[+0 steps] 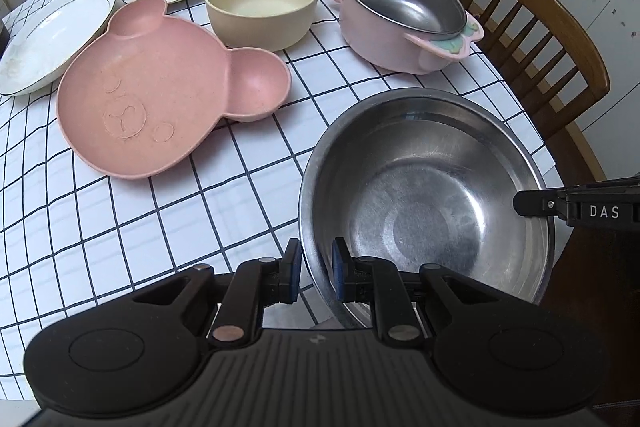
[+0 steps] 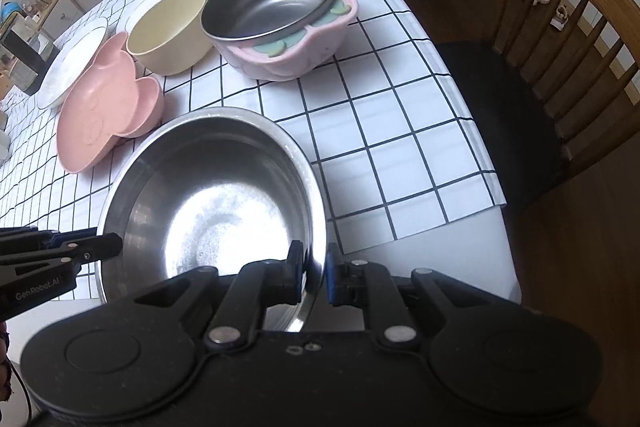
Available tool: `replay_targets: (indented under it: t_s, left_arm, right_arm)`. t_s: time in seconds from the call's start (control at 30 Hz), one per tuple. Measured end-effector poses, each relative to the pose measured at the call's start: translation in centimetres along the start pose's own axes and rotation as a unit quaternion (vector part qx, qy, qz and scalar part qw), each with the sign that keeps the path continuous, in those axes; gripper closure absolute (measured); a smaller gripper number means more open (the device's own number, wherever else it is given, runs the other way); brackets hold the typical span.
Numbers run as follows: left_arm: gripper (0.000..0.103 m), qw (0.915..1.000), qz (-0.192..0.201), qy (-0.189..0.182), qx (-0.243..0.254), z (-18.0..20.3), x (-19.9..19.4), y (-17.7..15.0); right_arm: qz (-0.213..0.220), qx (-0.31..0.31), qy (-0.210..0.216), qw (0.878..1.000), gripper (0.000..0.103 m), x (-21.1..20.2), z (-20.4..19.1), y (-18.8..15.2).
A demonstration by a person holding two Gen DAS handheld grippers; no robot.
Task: Organize plates and bowls
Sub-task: 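Lift the steel bowl with both grippers and carry it toward the pink pot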
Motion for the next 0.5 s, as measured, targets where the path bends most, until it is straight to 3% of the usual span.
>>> replay_targets:
  t_s: [0.2,0.5]
  left_arm:
    - [0.088,1.0000,-0.001,0.000,0.006,0.13,0.04,-0.03]
    - [0.088,0.9999,0.008,0.000,0.008,-0.01,-0.65,-0.02]
  right_arm:
    - [-0.002,0.008,0.000,1.000,0.090,0.25,0.15,0.04]
    - [-0.005,0.012,-0.003,1.000,0.078,0.12,0.06,0.08]
Point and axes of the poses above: each gripper's, at about its wrist camera, not at the fingertips, and x roughly the way its jaws point, z to its right, y to its top, the point moved 5 cm from there along x, roughly the way its jaws point, and after that the axes turned 3 degrees about -z, right-handed, at the moved point
